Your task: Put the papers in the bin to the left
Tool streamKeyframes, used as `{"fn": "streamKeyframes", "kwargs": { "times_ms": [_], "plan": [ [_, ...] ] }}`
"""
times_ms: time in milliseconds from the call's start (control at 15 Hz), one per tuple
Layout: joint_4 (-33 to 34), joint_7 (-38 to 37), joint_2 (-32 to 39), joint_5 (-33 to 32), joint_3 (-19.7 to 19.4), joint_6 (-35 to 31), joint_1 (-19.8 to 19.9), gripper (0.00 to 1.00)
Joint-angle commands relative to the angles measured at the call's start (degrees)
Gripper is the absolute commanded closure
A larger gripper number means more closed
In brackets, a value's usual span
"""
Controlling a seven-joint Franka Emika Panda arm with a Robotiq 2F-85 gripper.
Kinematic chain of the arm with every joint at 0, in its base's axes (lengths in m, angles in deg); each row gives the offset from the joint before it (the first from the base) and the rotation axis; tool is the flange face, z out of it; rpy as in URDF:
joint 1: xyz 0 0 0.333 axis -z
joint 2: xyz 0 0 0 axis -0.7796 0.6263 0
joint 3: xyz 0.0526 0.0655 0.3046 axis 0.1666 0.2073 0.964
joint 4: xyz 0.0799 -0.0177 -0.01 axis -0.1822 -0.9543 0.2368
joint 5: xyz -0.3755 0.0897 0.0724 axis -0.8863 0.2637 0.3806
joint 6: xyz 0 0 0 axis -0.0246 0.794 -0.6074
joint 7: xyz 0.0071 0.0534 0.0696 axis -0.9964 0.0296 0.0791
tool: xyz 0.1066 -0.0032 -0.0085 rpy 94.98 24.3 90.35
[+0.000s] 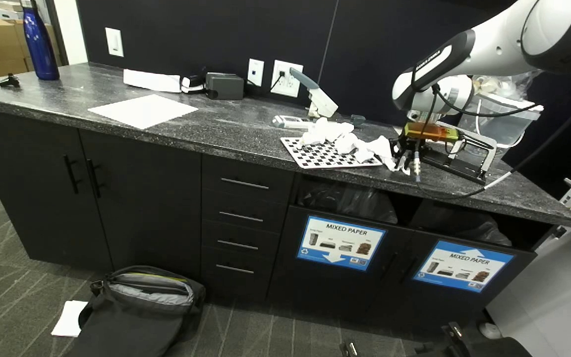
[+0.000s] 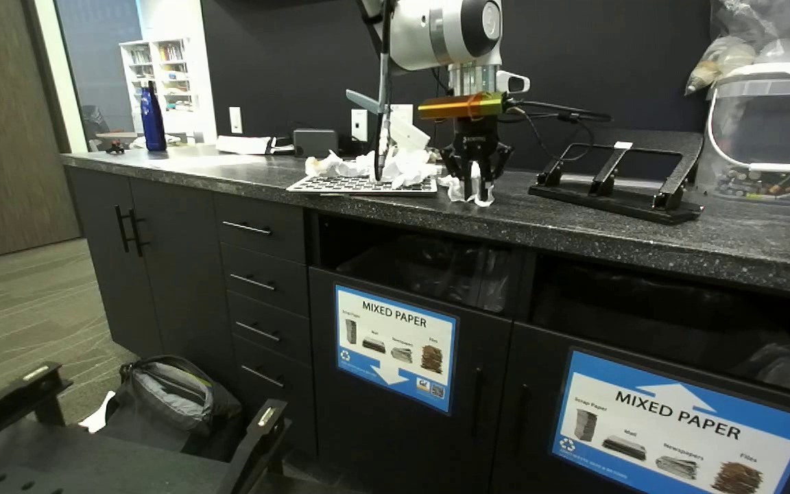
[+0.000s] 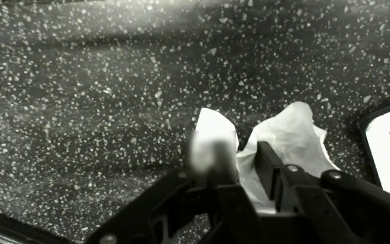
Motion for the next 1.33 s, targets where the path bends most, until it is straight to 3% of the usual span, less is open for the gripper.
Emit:
{"fn": "streamKeyframes", "kwargs": {
  "times_ms": [0,200,600,1267],
  "plan": [
    [1.90,-0.97,0.95,-1.51,1.03,2.04,0.88,0.93],
    [-1.21,-2.32,-1.50,-2.33,0.63,6.24,0.22,0.97],
    [-18.64,-8.33,-16.32,-6.71,-0.87,14.19,-2.57,0.96],
    [-49.49,-5.24,-40.50,-7.81,1.02,11.58,-1.62,0.95]
  ]
}}
